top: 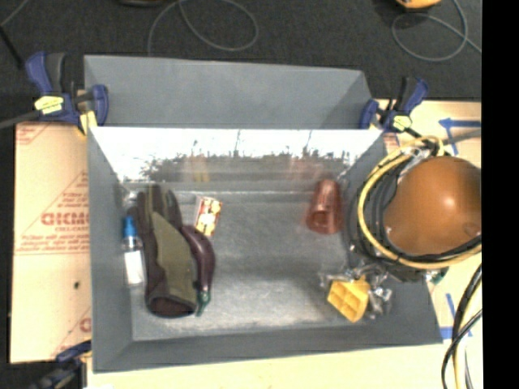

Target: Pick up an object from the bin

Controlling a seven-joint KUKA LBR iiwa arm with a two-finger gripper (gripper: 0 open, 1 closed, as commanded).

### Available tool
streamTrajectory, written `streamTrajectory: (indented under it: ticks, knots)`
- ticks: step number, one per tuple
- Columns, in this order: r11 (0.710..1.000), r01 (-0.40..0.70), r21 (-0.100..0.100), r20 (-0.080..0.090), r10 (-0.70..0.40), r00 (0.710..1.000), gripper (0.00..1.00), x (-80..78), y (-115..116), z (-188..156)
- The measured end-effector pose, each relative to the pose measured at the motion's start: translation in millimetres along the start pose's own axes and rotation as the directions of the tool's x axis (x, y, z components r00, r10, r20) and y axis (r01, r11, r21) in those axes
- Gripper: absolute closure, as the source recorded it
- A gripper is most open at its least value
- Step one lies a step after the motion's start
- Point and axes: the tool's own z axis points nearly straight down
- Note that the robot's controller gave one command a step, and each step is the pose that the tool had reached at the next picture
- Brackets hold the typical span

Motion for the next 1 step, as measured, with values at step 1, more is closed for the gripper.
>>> streamTrajectory:
  ticks: [1]
  knots:
    - [1.0, 0.0, -0.001, 0.0, 0.0, 1.0, 1.0, -0.1, 0.1, -19.6]
